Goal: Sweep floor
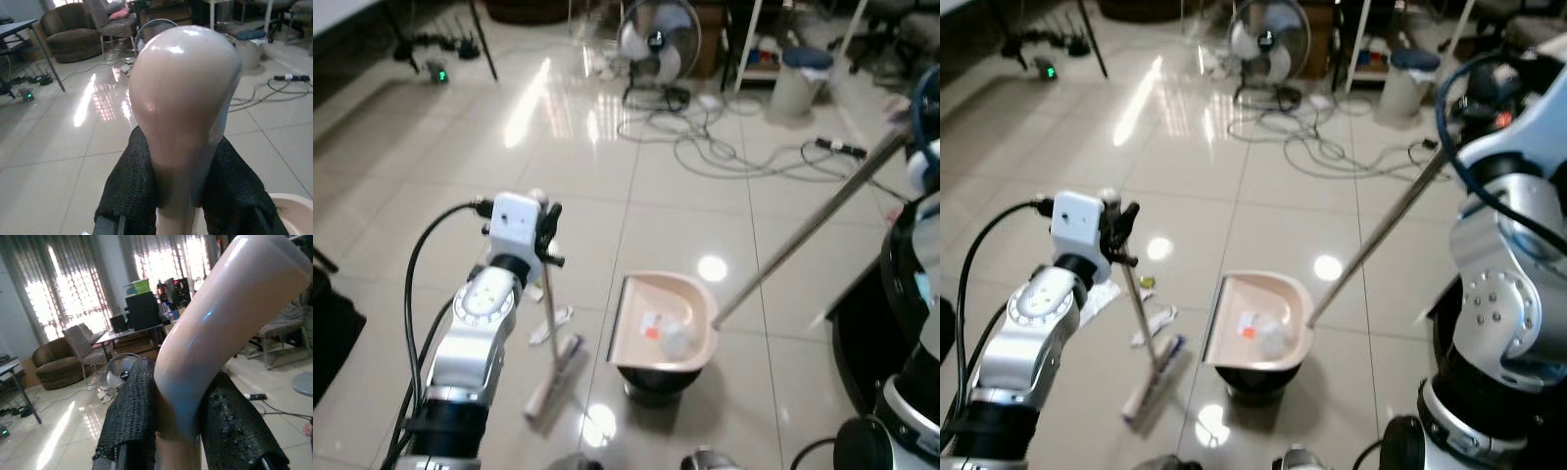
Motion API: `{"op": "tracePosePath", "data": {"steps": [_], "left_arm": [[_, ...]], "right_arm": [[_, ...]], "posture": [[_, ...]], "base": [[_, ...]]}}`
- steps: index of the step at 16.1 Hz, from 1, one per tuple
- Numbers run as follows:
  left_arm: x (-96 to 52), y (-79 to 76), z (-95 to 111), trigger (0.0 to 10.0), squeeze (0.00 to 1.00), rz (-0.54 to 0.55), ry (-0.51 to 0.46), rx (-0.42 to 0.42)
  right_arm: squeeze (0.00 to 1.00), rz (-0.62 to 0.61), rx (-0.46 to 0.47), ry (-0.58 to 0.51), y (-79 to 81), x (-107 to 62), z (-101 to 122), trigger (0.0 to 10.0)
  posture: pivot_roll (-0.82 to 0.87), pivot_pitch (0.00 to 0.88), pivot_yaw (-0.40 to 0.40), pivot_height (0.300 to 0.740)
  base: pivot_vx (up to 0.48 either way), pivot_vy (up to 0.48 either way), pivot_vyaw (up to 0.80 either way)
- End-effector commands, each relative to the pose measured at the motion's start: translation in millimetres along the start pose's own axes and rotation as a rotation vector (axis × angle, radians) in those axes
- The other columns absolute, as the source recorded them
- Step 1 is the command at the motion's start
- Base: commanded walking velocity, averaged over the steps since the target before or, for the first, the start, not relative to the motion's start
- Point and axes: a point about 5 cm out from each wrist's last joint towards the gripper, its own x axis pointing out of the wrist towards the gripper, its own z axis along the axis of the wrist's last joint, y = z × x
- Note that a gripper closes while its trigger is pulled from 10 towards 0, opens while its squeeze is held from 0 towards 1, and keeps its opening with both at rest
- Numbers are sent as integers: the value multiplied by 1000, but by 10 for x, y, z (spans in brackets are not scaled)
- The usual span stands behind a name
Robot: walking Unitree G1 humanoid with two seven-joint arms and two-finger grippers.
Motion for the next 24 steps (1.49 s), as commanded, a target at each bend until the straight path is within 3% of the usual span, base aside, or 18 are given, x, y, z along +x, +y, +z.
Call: {"op": "tracePosePath", "data": {"steps": [1, 7, 15, 17, 20, 24], "left_arm": [[-15, 67, 12, 10000, 0, 31, -3, 20], [1, 53, 15, 10000, 0, 24, 0, 22], [-12, 56, 12, 10000, 0, 19, 4, 25], [-17, 60, 10, 10000, 0, 14, 5, 28], [-17, 62, 12, 10000, 0, 14, 4, 31], [-15, 59, 14, 10000, 0, 15, 3, 32]], "right_arm": [[0, 29, 32, -53, 63, -7, 91, 10000], [0, 25, 20, -80, 59, 11, 108, 10000], [0, 94, -53, -161, 206, 20, 67, 10000], [0, 126, -92, -183, 271, 14, 40, 10000], [0, 244, -225, -221, 460, -25, 17, 10000], [0, 321, -296, -297, 656, -88, -9, 10000]], "posture": [[-131, 71, 15, 740], [-131, 72, 18, 740], [-121, 69, 18, 740], [-119, 68, 20, 740], [-118, 65, 20, 740], [-115, 62, 22, 740]], "base": [[0, 0, 0], [0, 0, 0], [0, 0, 0], [0, 0, 0], [0, 0, 0], [0, 0, 0]]}}
